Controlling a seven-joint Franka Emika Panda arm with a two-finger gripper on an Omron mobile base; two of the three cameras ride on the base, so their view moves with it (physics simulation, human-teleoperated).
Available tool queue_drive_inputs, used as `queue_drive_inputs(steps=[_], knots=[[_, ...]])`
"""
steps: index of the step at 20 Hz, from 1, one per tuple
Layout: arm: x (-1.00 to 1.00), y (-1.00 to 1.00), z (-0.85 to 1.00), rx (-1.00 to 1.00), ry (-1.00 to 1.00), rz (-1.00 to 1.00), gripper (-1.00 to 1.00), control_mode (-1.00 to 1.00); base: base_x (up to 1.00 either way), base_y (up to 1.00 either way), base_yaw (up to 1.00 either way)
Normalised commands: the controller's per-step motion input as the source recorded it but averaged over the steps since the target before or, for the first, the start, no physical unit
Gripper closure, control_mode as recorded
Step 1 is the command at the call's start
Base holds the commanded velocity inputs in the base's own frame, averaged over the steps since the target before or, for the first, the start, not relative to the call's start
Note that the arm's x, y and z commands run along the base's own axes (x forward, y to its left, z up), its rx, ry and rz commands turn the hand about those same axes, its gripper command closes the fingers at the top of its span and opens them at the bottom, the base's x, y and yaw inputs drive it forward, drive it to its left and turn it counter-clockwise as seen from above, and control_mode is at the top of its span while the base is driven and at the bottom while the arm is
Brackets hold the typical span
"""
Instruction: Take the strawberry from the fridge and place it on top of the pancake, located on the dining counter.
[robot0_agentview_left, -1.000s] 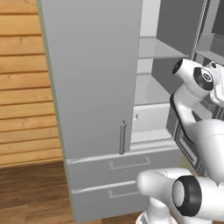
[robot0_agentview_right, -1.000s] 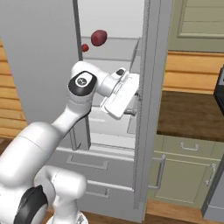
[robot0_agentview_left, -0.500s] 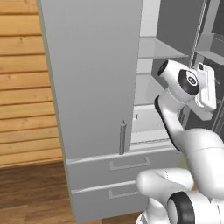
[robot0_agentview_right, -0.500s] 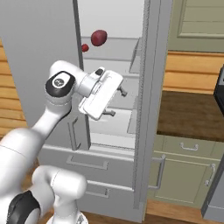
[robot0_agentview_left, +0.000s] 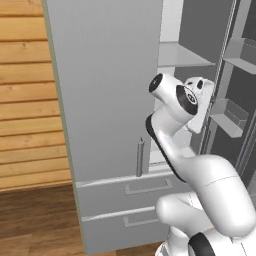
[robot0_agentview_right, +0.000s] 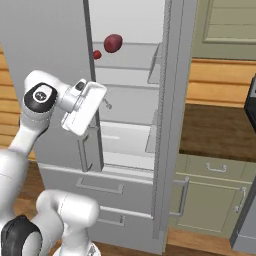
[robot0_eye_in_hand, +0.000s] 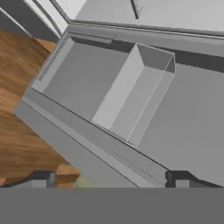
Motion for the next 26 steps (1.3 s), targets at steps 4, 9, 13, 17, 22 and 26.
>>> queue_drive_inputs(steps=[4, 9, 13, 17, 22, 26], knots=[[0.67, 0.78, -0.83, 0.69, -0.55, -0.18, -1.0, -1.0, 0.0, 0.0, 0.0], [0.57, 0.74, -0.84, 0.76, -0.48, -0.17, -1.0, -1.0, 0.0, 0.0, 0.0], [0.25, 0.45, -0.76, 0.77, -0.34, -0.06, -1.0, -1.0, 0.0, 0.0, 0.0], [0.02, 0.0, -0.54, 0.63, -0.19, 0.0, -1.0, -1.0, 0.0, 0.0, 0.0], [0.38, 0.32, -0.1, 0.09, -0.04, 0.0, -1.0, -1.0, 0.0, 0.0, 0.0], [0.23, 0.44, -0.05, -0.08, 0.15, 0.0, -1.0, -1.0, 0.0, 0.0, 0.0]])
